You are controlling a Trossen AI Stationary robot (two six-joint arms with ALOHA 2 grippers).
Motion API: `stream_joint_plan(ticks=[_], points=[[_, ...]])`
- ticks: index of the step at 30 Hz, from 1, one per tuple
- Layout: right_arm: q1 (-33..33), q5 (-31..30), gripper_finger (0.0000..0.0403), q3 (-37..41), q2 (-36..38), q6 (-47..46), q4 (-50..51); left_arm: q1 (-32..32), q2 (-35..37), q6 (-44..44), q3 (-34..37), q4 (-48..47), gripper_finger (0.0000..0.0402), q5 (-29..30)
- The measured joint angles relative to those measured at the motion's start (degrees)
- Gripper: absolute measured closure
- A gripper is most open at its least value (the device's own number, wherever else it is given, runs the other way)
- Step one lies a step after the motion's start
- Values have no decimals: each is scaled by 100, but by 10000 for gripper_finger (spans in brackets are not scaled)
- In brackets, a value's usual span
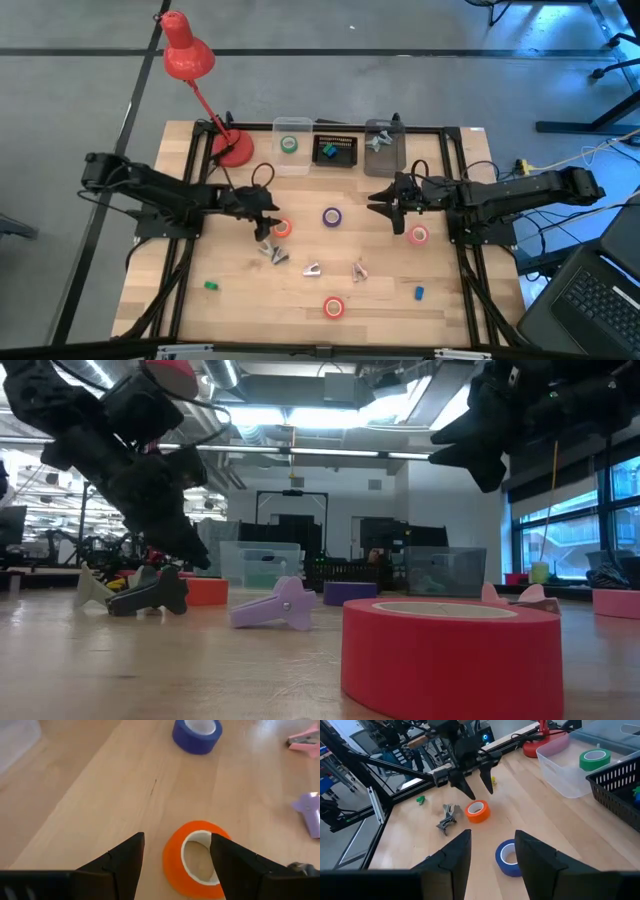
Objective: Pick and place Stapler, Stapler remover, tape
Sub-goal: Put the orange tape into the transparent bin
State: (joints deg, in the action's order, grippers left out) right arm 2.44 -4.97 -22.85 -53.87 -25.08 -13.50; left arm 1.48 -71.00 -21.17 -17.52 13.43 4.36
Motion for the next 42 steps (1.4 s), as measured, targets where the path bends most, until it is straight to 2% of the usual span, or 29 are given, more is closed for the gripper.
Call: stream_joint_plan(ticks=[13, 16, 21, 22, 28, 32, 36, 39, 42], points=[[0, 2, 249, 0, 0, 2, 0, 0, -761, -288, -17, 236, 194, 21], [0, 2, 249, 0, 0, 2, 2, 0, -769, -334, -9, 333, 233, -146], [0, 2, 249, 0, 0, 4, 2, 6, -764, -302, -9, 368, 361, -263], [0, 2, 249, 0, 0, 4, 4, 20, -763, -308, -9, 382, 373, -259], [0, 2, 249, -2, 0, 27, 7, 121, -767, -214, -51, 762, 374, -236], [0, 2, 249, -2, 0, 48, 7, 274, -679, 353, -457, 777, 374, -279], [-1, 2, 249, -2, 0, 49, 7, 562, -536, 1340, -1049, 592, 374, -276], [0, 2, 249, -2, 0, 132, 9, 962, -509, 2082, -1616, 37, 374, -251], [0, 2, 249, -2, 0, 160, 11, 1534, -546, 2719, -2276, -950, 374, -183]])
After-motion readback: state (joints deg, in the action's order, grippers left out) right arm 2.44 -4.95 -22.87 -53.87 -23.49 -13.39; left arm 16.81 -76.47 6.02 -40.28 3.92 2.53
